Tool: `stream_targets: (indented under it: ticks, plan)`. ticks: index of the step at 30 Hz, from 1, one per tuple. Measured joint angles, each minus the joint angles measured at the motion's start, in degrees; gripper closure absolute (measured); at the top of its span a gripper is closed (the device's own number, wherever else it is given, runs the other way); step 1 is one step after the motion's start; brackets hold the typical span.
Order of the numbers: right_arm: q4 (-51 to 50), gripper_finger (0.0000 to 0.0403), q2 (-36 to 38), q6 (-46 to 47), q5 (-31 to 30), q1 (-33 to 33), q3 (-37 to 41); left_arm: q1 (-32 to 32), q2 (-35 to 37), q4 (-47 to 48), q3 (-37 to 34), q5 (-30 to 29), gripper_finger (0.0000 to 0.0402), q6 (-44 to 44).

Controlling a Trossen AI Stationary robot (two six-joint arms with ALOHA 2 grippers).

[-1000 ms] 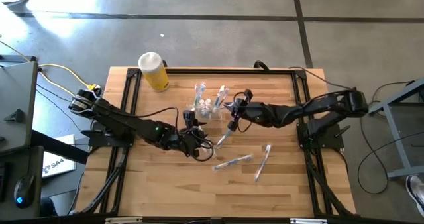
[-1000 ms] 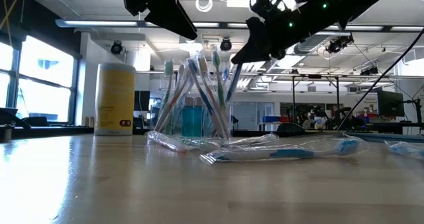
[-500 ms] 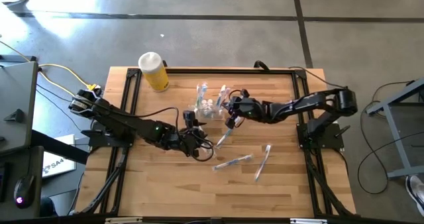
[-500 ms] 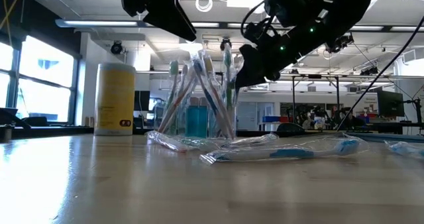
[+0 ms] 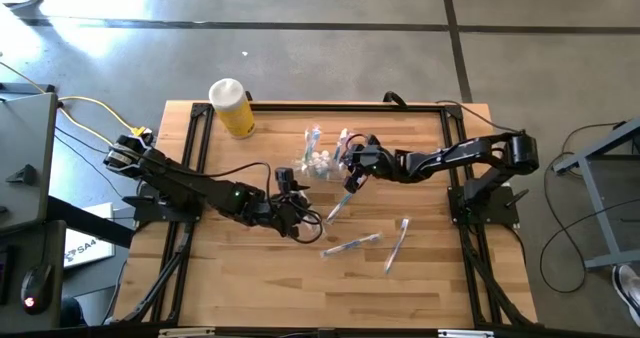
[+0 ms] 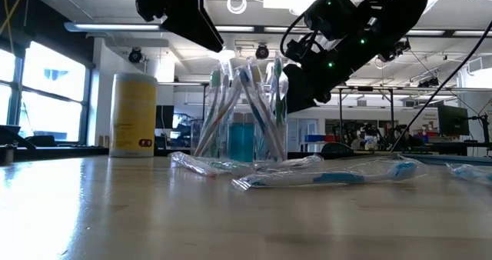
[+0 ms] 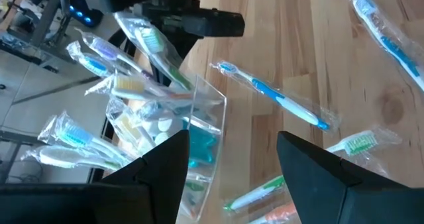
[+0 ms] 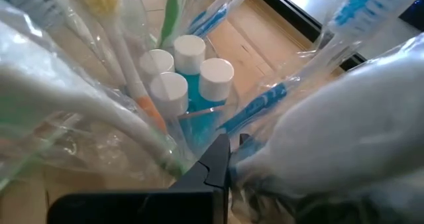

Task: Pick & Place toothbrushing station
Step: Put the blue toothbrush into the transparent organizer

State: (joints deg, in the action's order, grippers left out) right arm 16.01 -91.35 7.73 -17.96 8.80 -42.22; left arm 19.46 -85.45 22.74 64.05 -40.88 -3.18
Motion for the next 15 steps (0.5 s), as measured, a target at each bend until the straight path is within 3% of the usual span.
stream_targets:
  ticks: [5, 15]
  plan:
    - [-0.16, 0.0376, 0.00, -0.28, 0.22, -0.01, 0.00, 0.00, 0.00, 1.09, 0.00, -0.01, 0.0181, 0.55]
    - [-2.74, 0.0290, 0.52, -0.24, 0.02, -0.04, 0.00, 0.00, 0.00, 5.05, 0.00, -0.11, 0.0181, 3.69]
